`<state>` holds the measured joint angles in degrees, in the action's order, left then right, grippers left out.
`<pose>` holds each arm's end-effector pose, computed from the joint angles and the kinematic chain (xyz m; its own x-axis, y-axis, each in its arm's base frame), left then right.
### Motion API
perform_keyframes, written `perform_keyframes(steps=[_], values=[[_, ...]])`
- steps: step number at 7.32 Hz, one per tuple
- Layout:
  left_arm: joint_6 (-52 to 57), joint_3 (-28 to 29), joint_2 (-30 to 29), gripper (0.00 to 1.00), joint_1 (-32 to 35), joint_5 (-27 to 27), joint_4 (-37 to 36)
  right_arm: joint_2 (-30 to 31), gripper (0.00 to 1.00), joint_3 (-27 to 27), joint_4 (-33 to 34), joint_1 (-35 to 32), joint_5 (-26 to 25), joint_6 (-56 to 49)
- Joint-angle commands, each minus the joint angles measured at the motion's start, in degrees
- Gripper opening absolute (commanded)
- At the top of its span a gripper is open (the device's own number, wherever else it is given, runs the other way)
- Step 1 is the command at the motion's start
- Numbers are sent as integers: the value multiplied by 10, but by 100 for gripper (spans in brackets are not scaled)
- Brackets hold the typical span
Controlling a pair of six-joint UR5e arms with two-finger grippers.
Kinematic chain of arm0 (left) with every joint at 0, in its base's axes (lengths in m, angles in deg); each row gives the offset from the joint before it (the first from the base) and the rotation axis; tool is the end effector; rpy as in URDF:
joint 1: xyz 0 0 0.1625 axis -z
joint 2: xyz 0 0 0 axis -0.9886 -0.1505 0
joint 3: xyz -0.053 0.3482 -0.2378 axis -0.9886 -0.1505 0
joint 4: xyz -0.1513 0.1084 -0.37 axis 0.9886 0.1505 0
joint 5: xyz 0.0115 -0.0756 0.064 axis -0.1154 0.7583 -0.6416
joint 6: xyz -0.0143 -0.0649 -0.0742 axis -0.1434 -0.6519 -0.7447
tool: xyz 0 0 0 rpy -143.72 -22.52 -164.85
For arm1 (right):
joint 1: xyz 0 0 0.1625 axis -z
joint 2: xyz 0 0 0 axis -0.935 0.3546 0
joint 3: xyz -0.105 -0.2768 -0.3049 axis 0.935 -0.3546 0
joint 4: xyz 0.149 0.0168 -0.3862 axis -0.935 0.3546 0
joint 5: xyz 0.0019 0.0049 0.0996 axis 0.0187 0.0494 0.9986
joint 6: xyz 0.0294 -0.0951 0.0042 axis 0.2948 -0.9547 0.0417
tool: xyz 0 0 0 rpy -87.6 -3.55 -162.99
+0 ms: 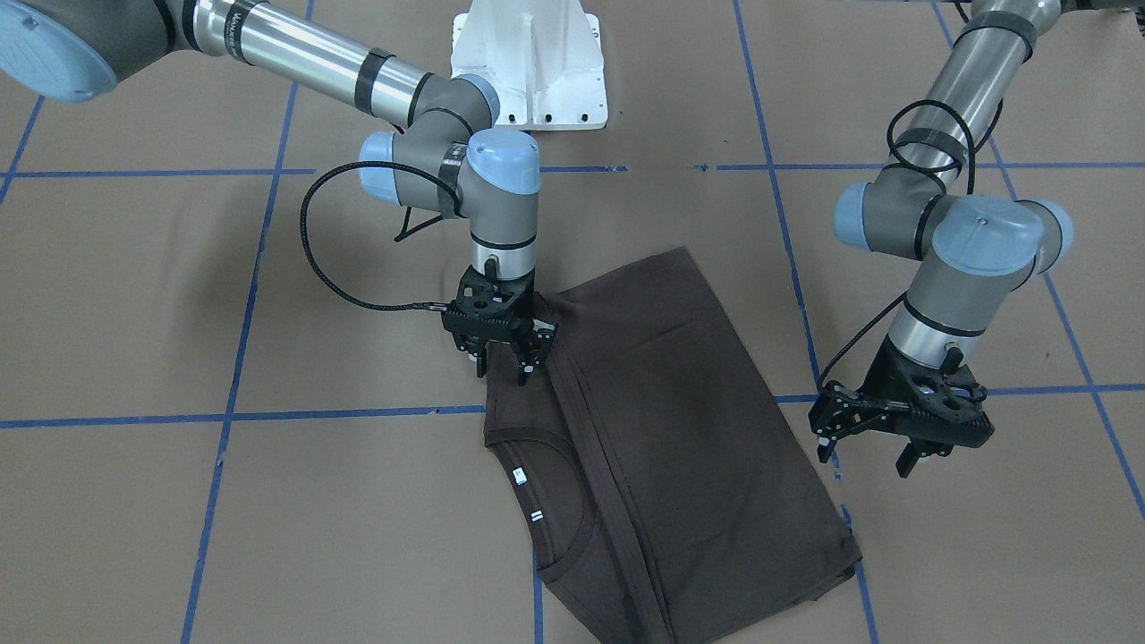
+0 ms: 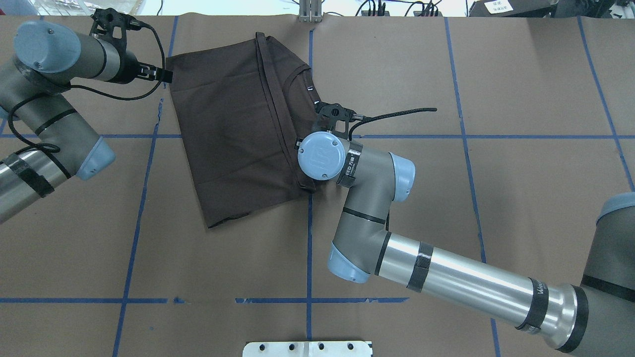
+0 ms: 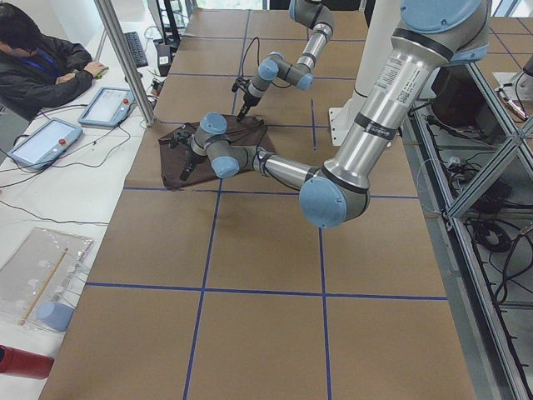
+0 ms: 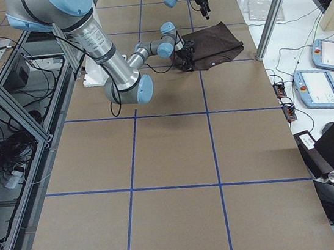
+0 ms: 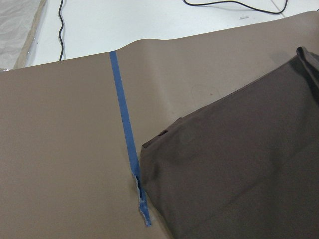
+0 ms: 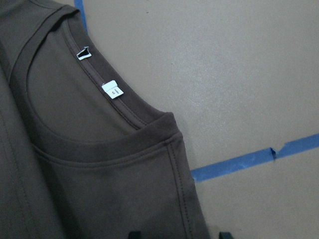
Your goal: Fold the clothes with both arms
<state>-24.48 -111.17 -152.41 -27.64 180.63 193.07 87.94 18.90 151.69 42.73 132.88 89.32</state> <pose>0.3387 -0.6440 0.4182 0.6995 0.2338 -0.6753 0.2163 0.8314 0.5119 -0.6417 -0.4868 0.2412 0.6410 0.2739 0.7170 -0.5180 0.8437 0.1408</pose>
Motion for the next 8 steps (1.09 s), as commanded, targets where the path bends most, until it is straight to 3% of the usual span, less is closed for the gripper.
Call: perform_keyframes(steps=[1, 2, 6, 8], values=[[0, 0, 0, 100, 0, 0, 0, -1, 40, 0, 0, 0, 0, 1], [0, 0, 0, 100, 0, 0, 0, -1, 0, 0, 1, 0, 0, 1], [-1, -1, 0, 100, 0, 0, 0, -1, 0, 1, 8, 0, -2, -3], [-1, -2, -1, 100, 0, 0, 0, 9, 0, 36, 34, -1, -1, -4]])
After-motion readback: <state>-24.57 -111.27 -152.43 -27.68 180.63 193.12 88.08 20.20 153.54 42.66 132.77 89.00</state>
